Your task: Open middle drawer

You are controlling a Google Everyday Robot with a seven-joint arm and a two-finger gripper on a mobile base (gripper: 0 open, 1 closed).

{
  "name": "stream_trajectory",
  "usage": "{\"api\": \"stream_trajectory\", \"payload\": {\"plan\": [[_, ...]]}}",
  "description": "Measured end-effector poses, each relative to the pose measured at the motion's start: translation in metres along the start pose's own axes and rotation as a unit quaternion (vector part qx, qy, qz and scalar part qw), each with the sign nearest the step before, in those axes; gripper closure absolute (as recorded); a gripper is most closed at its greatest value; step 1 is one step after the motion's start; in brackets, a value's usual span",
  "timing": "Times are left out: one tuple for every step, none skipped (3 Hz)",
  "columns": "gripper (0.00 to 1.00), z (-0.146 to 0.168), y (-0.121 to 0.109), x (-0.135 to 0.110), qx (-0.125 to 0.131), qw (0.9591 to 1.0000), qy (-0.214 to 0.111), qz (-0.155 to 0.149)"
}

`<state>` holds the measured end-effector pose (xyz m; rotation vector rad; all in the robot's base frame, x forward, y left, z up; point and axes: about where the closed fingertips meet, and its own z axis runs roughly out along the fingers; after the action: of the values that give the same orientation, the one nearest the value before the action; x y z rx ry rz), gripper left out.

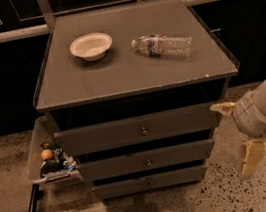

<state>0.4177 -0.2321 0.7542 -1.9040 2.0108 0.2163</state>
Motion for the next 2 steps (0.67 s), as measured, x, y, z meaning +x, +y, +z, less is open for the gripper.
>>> {"api": "stream_trajectory", "payload": {"plan": [[0.0,0.06,0.006,0.012,-0.015,0.9998,0.008,-0.008],[0.0,0.113,0.006,0.02,-0.008,0.9996,-0.002,-0.028]]}}
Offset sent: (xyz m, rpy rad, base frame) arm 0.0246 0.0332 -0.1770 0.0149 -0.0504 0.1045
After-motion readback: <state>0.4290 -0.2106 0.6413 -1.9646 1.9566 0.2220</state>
